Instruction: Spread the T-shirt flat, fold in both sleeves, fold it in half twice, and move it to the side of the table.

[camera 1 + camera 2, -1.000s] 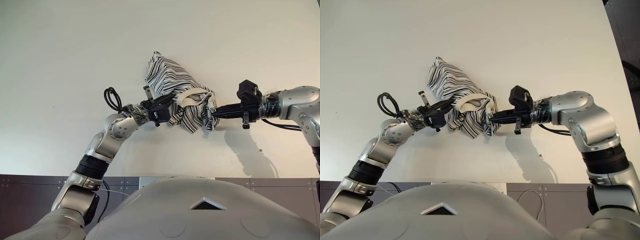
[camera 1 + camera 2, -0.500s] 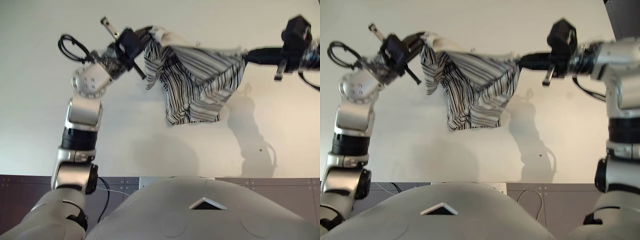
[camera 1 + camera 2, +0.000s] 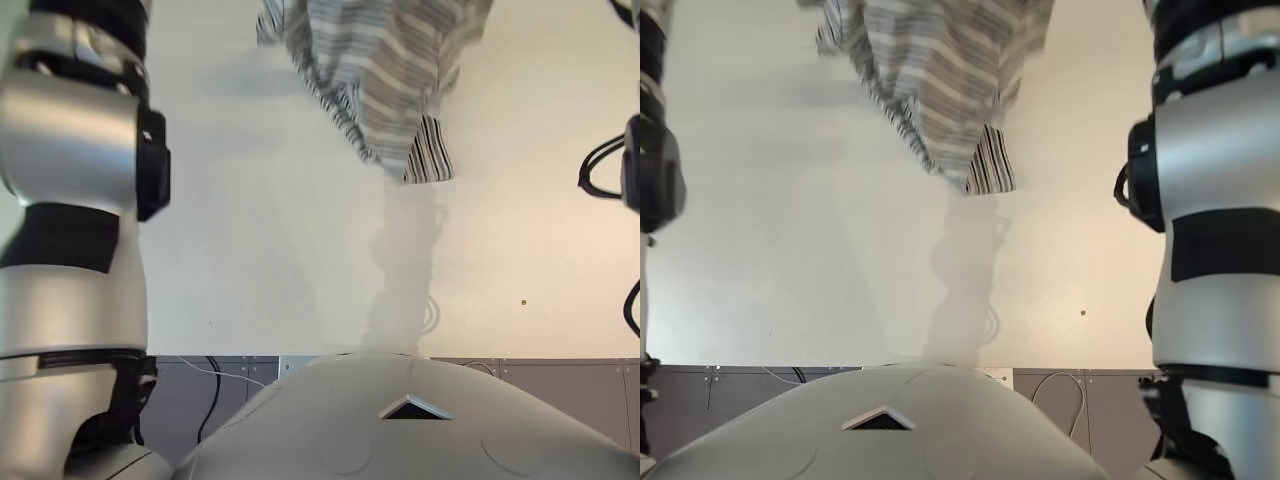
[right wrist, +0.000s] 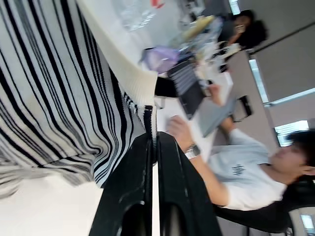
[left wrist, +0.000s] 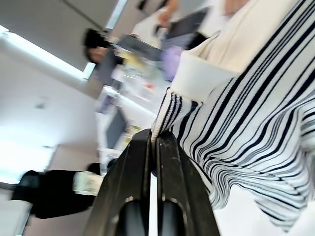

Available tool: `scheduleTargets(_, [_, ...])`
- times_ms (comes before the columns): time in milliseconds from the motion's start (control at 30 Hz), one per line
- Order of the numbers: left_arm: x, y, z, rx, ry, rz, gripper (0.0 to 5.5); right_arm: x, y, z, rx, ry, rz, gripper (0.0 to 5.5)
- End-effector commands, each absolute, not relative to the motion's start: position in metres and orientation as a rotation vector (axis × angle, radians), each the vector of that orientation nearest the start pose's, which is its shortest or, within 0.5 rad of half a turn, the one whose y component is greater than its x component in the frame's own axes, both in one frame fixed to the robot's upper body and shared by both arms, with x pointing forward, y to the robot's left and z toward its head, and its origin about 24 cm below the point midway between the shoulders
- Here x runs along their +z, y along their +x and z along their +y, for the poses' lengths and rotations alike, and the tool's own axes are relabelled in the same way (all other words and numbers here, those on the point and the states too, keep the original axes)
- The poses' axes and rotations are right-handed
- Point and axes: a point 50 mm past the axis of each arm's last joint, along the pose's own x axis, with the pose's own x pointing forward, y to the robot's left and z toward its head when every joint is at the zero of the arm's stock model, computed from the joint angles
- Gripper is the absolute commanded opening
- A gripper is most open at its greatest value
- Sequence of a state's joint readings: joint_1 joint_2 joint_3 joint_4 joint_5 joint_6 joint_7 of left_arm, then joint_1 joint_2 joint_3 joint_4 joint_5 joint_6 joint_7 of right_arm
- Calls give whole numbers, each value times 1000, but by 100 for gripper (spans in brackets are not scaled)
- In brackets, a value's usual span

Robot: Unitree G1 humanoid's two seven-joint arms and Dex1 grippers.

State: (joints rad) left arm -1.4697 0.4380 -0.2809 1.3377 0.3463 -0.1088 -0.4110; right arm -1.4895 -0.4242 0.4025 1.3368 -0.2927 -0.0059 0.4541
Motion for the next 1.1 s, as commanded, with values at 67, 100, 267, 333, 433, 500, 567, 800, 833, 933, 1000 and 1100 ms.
scheduleTargets(67, [337,420,185,-109,941,-186,14,326,426,-162,153,-988,-119,10])
scheduleTargets(100, [352,416,186,-106,926,-241,14,338,423,-162,159,-977,-156,10])
scheduleTargets(267, [307,401,197,-616,975,-257,14,329,409,-182,522,-1036,-133,10])
scheduleTargets(333, [234,379,205,-943,915,-191,14,282,392,-195,844,-1015,-43,10])
scheduleTargets(433, [120,277,199,-1321,694,-5,14,183,292,-200,1374,-816,145,10])
scheduleTargets(500, [101,239,193,-1386,597,61,14,153,247,-207,1493,-727,286,10])
scheduleTargets(567, [97,215,188,-1427,559,89,14,142,231,-222,1506,-728,388,10])
scheduleTargets(800, [111,168,167,-1612,617,112,14,123,195,-214,1609,-836,471,10])
scheduleTargets(833, [114,164,167,-1640,626,134,14,120,188,-214,1634,-848,495,10])
scheduleTargets(933, [109,147,171,-1718,688,231,14,113,175,-211,1680,-853,549,10])
scheduleTargets(1000, [105,135,175,-1752,700,302,14,110,167,-210,1692,-841,585,10])
scheduleTargets(1100, [92,125,184,-1712,747,412,14,106,158,-209,1679,-829,617,10])
